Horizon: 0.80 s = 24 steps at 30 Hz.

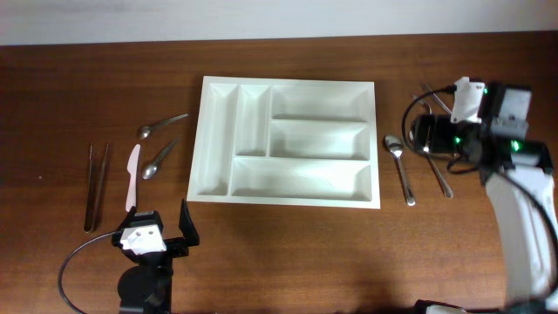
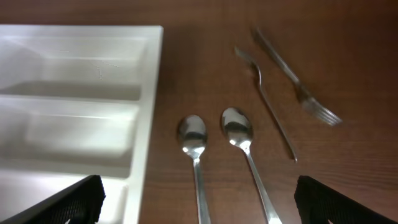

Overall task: Pack container
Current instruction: 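Reach the right gripper to the left large spoon and grasp it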

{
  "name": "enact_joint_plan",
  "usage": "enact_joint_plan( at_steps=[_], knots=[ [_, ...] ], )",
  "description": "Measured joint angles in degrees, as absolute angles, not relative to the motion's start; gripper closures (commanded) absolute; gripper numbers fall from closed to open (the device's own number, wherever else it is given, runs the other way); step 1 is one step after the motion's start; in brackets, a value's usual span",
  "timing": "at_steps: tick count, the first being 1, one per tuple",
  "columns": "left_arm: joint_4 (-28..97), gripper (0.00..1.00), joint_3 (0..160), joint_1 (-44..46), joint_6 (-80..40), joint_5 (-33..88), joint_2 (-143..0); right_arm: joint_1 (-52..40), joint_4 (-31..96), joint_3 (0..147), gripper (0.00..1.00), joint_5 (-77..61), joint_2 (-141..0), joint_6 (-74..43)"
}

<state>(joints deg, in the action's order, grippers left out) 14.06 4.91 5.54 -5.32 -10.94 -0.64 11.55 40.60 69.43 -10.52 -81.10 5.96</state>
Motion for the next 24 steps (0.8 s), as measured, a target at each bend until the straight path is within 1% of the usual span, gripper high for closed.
enact_joint_plan(
  at_steps=[5,7,8,10,15,19,24],
  knots=[
    [14.1,0.01,4.9,5.5,-5.3,-10.9,-0.6,11.7,42.5,70.2,0.02,-11.2,-88.6,6.0],
    [14.1,0.01,4.9,5.5,-5.3,-10.9,-0.6,11.7,42.6,70.2,0.18,-11.5,-90.1,6.0],
    [14.1,0.01,4.9,5.5,-5.3,-10.9,-0.6,11.7,43.0,70.2,0.3,-11.6,-90.5,6.3],
    [14.1,0.01,4.9,5.5,-5.3,-10.9,-0.6,11.7,43.4,70.2,0.36,-11.7,-90.7,7.1],
    [14.1,0.01,4.9,5.5,-5.3,-10.9,-0.6,11.7,45.1,70.3,0.37,-11.9,-91.4,12.2],
    [14.1,0.01,4.9,5.5,-5.3,-10.9,-0.6,11.4,45.2,70.4,0.37,-11.9,-94.8,16.6],
    [14.1,0.01,4.9,5.5,-5.3,-10.9,-0.6,8.4,44.9,70.5,0.43,-11.6,-100.5,20.4]
  ],
)
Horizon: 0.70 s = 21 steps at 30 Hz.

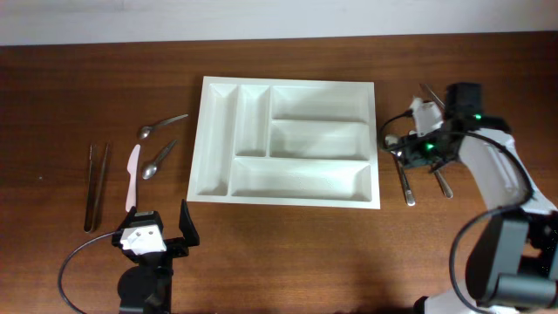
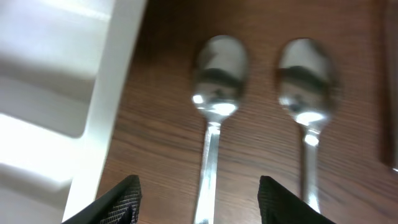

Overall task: Pack container
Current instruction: 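Reach the right gripper to the left large spoon and grasp it, then carry the spoon with the right gripper into the tray's long compartment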

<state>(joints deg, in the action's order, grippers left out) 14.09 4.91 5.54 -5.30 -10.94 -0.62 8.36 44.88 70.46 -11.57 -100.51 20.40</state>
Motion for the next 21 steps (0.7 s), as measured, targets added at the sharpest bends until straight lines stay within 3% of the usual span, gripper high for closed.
enact_joint_plan(
  at_steps=[6,21],
  knots=[
    [14.1,0.01,4.9,5.5,-5.3,-10.9,-0.6,4.4,42.5,70.5,0.44,-10.0,-105.4,21.9],
    [14.1,0.01,4.9,5.5,-5.3,-10.9,-0.6,4.3,39.1,70.5,0.44,-5.8,-109.3,22.5]
  ],
)
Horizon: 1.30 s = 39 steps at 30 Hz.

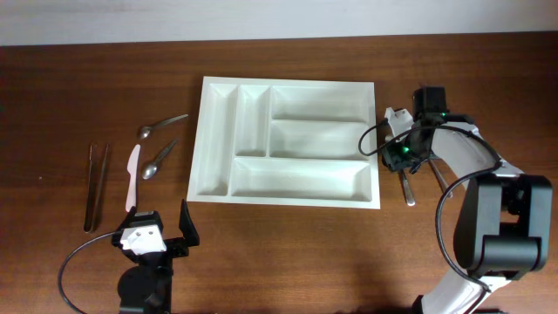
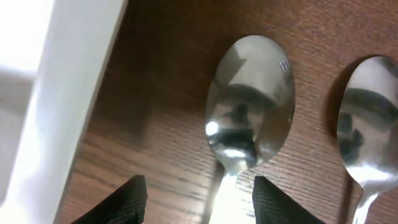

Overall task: Pack container
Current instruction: 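Carry the spoon with the right gripper into the tray's long compartment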

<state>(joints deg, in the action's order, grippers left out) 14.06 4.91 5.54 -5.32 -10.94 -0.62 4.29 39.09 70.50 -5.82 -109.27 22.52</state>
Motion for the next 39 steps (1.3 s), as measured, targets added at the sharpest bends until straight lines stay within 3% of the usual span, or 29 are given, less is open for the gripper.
enact_joint_plan(
  at_steps=[6,7,9,11,20,29,39],
  knots=[
    [14.1,0.01,4.9,5.5,-5.3,-10.9,-0.6,4.3,36.9,70.9,0.48,-4.4,-112.4,22.7],
    [14.1,0.01,4.9,5.5,-5.3,-10.9,-0.6,4.4,36.6,71.0,0.65,-4.4,-112.6,22.8],
    [14.1,0.01,4.9,5.5,-5.3,-10.9,-0.6,4.4,36.0,71.0,0.85,-4.3,-112.6,22.6],
    [14.1,0.01,4.9,5.5,-5.3,-10.9,-0.6,4.3,35.5,71.0,0.96,-4.2,-112.7,22.7],
    [14.1,0.01,4.9,5.5,-5.3,-10.9,-0.6,4.3,40.7,75.7,0.96,-1.3,-113.2,22.5],
    [14.1,0.01,4.9,5.5,-5.3,-10.9,-0.6,3.8,55.7,101.7,0.96,-2.0,-110.3,24.4],
    [14.1,0.01,4.9,5.5,-5.3,-10.9,-0.6,-7.7,68.2,106.4,0.96,-24.0,-108.0,49.8]
  ],
)
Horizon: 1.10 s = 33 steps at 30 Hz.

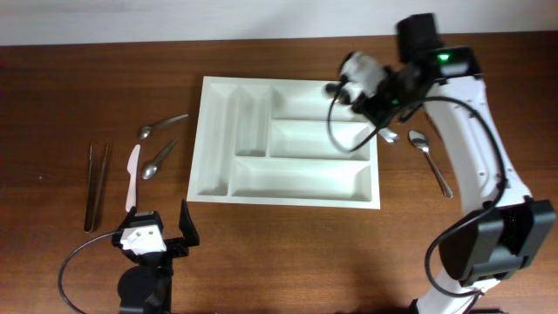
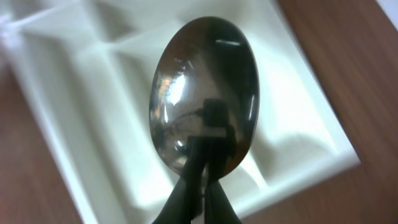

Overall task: Pack container
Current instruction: 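Carry the spoon with the right gripper into the tray's long compartment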

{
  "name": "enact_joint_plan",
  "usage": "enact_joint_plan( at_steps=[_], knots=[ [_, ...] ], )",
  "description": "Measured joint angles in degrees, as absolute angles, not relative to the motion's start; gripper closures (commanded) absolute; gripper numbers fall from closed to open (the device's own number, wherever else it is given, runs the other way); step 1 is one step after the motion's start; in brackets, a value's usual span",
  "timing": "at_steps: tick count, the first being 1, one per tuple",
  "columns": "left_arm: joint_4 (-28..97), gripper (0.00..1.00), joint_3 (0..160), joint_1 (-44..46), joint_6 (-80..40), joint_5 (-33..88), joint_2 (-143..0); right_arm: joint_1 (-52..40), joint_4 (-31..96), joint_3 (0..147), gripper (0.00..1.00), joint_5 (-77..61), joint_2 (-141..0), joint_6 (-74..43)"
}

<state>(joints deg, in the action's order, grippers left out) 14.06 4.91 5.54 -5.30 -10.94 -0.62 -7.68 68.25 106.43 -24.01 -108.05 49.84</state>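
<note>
The white divided cutlery tray (image 1: pixel 218 187) lies mid-table. Over its upper right part hangs my right gripper (image 1: pixel 377 109), and in the right wrist view that gripper (image 2: pixel 202 186) is shut on the neck of a metal spoon (image 2: pixel 204 93). The spoon's bowl points out over the tray compartments (image 2: pixel 93 124). A second spoon (image 1: pixel 427 157) lies on the wood right of the tray. My left gripper (image 1: pixel 153 234) rests open at the front left, holding nothing.
Left of the tray lie two metal spoons (image 1: pixel 161 125) (image 1: pixel 159 160), a white plastic knife (image 1: pixel 132 174) and two thin dark sticks (image 1: pixel 96 183). My right arm (image 1: pixel 475 113) crosses the table's right side and hides whatever lies beneath it.
My right gripper was open low around a spoon on the table beside the tray. Now it is shut on that spoon and holds it up over the tray's upper right part.
First my right gripper hung open above two spoons and two forks right of the tray. It then stood lower over the spoons, then close around the left spoon's neck. Now it holds that spoon over the tray. The left arm has stayed still.
</note>
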Motion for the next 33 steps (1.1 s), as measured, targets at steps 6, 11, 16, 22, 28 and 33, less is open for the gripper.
enact_joint_plan(
  at_steps=[6,11,16,22,28,33],
  knots=[
    [14.1,0.01,4.9,5.5,-5.3,-10.9,-0.6,-13.8,69.5,106.2,0.96,-28.3,-108.2,64.4],
    [14.1,0.01,4.9,5.5,-5.3,-10.9,-0.6,-15.4,69.2,106.2,0.96,-28.8,-112.0,71.8],
    [14.1,0.01,4.9,5.5,-5.3,-10.9,-0.6,-15.4,68.7,106.1,0.96,-28.6,-117.6,73.5],
    [14.1,0.01,4.9,5.5,-5.3,-10.9,-0.6,-15.4,67.9,105.9,0.94,-28.6,-122.7,73.8],
    [14.1,0.01,4.9,5.5,-5.3,-10.9,-0.6,-15.4,66.5,105.9,0.34,-28.6,-124.9,71.1],
    [14.1,0.01,4.9,5.5,-5.3,-10.9,-0.6,-15.0,65.5,106.0,0.26,-28.6,-124.9,64.9]
  ],
)
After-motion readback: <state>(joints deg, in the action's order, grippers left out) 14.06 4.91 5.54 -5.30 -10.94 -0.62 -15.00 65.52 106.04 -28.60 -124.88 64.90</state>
